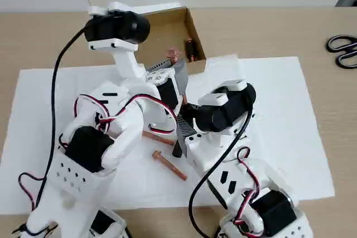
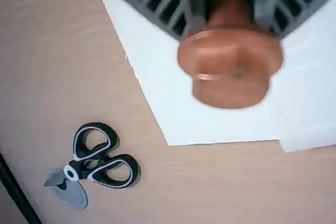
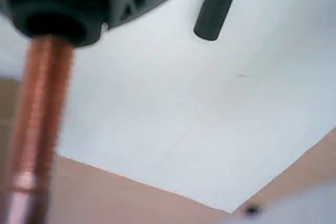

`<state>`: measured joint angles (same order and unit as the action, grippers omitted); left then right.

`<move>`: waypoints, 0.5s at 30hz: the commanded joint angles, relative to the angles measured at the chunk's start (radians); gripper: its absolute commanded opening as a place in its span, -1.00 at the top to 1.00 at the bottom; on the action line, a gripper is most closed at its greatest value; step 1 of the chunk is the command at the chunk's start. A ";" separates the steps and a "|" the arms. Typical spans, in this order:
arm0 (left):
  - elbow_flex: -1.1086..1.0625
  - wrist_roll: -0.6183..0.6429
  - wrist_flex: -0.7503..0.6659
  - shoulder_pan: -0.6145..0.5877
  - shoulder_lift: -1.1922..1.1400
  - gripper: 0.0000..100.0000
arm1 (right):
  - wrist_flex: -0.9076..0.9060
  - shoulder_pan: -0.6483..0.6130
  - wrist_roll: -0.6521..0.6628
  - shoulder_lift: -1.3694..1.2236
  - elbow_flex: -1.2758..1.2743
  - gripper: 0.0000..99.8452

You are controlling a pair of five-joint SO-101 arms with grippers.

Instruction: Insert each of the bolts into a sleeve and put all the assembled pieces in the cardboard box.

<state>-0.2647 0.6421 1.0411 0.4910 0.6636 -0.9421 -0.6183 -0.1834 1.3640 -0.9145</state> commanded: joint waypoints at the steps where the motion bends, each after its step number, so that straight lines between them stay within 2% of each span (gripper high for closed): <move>1: 0.005 0.003 0.003 0.020 0.020 0.99 | 0.033 -0.004 -0.011 0.005 0.006 1.00; 12: -0.015 0.014 0.058 0.018 0.029 0.97 | 0.031 0.001 -0.009 0.004 0.006 1.00; 15: -0.016 0.014 0.103 0.018 0.029 0.80 | 0.030 0.001 -0.009 0.004 0.006 1.00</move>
<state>-0.2846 0.6529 1.1101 0.5033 0.6667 -0.9375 -0.6199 -0.1834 1.3640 -0.9175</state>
